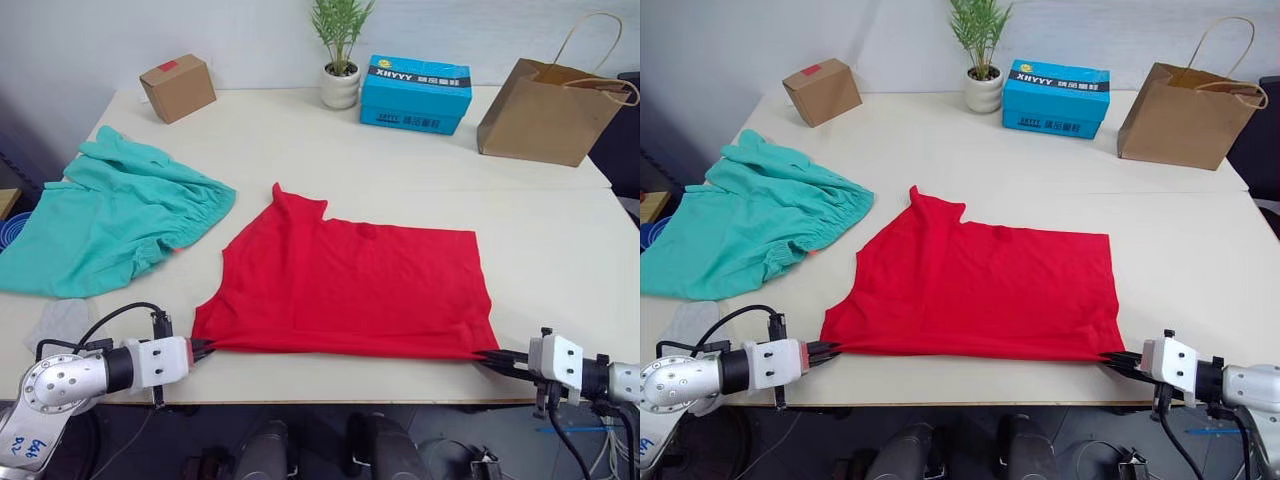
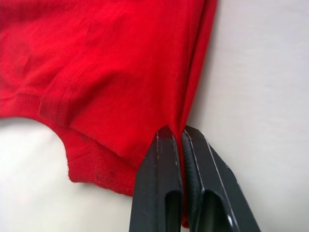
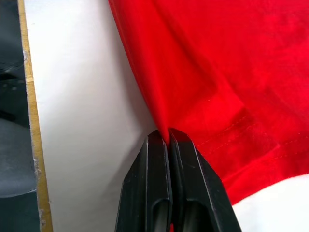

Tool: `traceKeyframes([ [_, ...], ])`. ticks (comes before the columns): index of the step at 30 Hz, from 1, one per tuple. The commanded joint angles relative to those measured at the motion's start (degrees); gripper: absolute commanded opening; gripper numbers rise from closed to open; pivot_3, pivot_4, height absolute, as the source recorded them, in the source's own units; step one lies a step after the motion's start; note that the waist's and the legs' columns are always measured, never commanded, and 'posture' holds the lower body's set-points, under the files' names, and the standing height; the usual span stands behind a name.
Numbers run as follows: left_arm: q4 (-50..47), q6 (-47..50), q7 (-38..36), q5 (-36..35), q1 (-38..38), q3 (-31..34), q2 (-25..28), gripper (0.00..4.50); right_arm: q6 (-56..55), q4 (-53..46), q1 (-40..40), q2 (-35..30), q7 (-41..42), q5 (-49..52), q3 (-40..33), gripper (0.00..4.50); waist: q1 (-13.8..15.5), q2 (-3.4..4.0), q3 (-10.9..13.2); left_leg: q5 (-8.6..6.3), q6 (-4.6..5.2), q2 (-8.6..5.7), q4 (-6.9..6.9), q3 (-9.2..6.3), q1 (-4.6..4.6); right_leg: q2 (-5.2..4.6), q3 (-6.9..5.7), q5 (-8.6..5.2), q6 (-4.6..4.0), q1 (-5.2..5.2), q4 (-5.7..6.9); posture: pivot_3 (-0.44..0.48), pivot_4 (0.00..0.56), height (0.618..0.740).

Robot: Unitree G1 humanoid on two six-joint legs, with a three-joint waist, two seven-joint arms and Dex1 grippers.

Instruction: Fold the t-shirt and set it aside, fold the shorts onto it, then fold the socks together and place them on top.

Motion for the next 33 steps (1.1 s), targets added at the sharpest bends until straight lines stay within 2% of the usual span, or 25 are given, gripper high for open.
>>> traceKeyframes([
  [1,-2.66,2.59,-1.64,-2.40,2.16,2.97,0.69,0.01,1.74,-0.57,1.28,0.33,-1.41,0.83,-1.77,0.00,-0.02,-0.01,0.00,0.00,0.00,0.00,-0.01,0.00,0.01,0.00,0.01,0.00,0.00,0.01,-0.01,0.000,0.150,0.740],
  [2,-3.22,3.63,-1.98,-3.18,2.66,3.66,0.65,0.01,2.93,-1.04,1.78,0.28,-1.17,1.91,-1.88,0.00,-0.04,-0.05,0.02,0.00,0.01,0.00,0.00,0.00,0.00,0.00,0.01,0.00,0.00,0.00,-0.01,0.000,0.150,0.740],
  [6,-5.40,6.39,-2.64,-5.07,4.22,5.81,0.07,1.01,6.41,-3.53,4.54,-0.48,0.66,5.59,-2.76,0.00,0.09,-0.07,0.04,0.00,0.02,0.00,-0.01,-0.01,0.00,0.00,0.01,0.00,0.00,0.00,-0.01,0.000,0.150,0.740],
  [8,-7.18,10.05,-4.48,-8.36,6.10,7.86,0.17,1.63,8.96,-5.48,6.56,-0.83,1.69,7.88,-3.89,0.43,0.27,-0.08,0.04,0.00,0.03,0.00,0.01,-0.01,-0.02,0.00,0.00,0.00,0.00,0.00,-0.02,0.000,0.150,0.740],
  [10,-9.74,17.44,-8.72,-14.33,10.52,13.41,1.64,2.30,11.80,-8.34,9.73,-1.44,3.12,11.10,-6.97,1.01,0.31,-0.15,0.08,-0.03,0.07,0.00,0.02,-0.01,-0.04,0.00,0.01,0.00,0.00,0.00,-0.03,0.000,0.150,0.740],
  [14,-12.64,24.24,-13.68,-20.20,14.38,20.14,3.11,3.57,21.40,-14.08,15.23,-4.00,5.86,16.93,-12.00,2.39,0.47,-0.16,0.09,-0.05,0.05,0.01,0.01,-0.03,-0.03,0.00,0.00,-0.02,0.00,-0.01,-0.07,0.000,0.150,0.740],
  [19,-14.63,36.92,-13.48,-30.24,9.86,25.77,4.48,3.62,38.24,-20.52,18.58,-8.46,6.49,25.18,-19.15,4.13,0.90,-0.18,0.10,-0.19,-0.09,0.02,0.06,-0.08,-0.03,0.00,0.05,-0.02,-0.02,0.01,-0.08,0.000,0.150,0.740],
  [20,-14.28,39.40,-12.16,-31.65,7.42,25.71,4.89,3.62,41.12,-20.29,17.12,-9.41,5.73,26.36,-20.19,4.46,1.05,-0.18,0.10,-0.19,-0.09,0.02,0.05,-0.09,-0.03,0.00,0.05,-0.02,-0.02,0.02,-0.08,0.000,0.150,0.740],
  [21,-13.60,41.86,-10.46,-32.86,4.67,25.23,5.09,3.62,41.80,-19.04,14.24,-9.94,4.66,26.11,-20.53,4.46,1.15,-0.19,0.10,-0.18,-0.09,0.02,0.06,-0.09,-0.02,0.00,0.05,-0.02,-0.02,0.01,-0.08,0.000,0.150,0.740],
  [25,-8.10,48.73,-2.62,-33.33,-11.14,18.49,4.99,4.45,39.61,-6.51,-4.09,-12.34,2.07,19.97,-15.52,4.50,1.14,-0.19,0.17,-0.13,-0.05,-0.02,0.12,-0.07,-0.03,0.00,0.06,0.02,-0.01,0.02,-0.06,0.000,0.150,0.740],
  [27,-4.35,51.62,-1.09,-32.49,-19.17,13.84,5.40,4.49,38.20,-0.25,-12.62,-12.55,2.14,16.22,-11.24,4.50,1.11,-0.18,0.17,0.01,0.03,-0.06,0.07,-0.03,-0.07,0.00,0.05,0.03,-0.01,-0.02,-0.05,0.000,0.150,0.740],
  [29,-0.91,53.30,-0.26,-31.60,-25.22,10.45,5.01,4.49,37.92,4.14,-19.05,-11.94,2.70,13.77,-7.88,4.50,1.18,-0.24,0.20,0.24,-0.31,-0.04,0.05,-0.01,-0.12,0.06,0.03,0.03,-0.01,-0.10,0.00,0.000,0.150,0.740],
  [33,12.40,57.08,-2.69,-28.33,-44.08,-2.40,1.19,4.49,38.49,15.24,-36.85,-6.81,1.24,7.65,1.48,4.50,1.05,-0.26,0.22,0.40,-0.40,-0.03,0.05,0.06,-0.27,0.17,0.00,0.01,0.00,-0.21,-0.02,0.000,0.150,0.740],
])
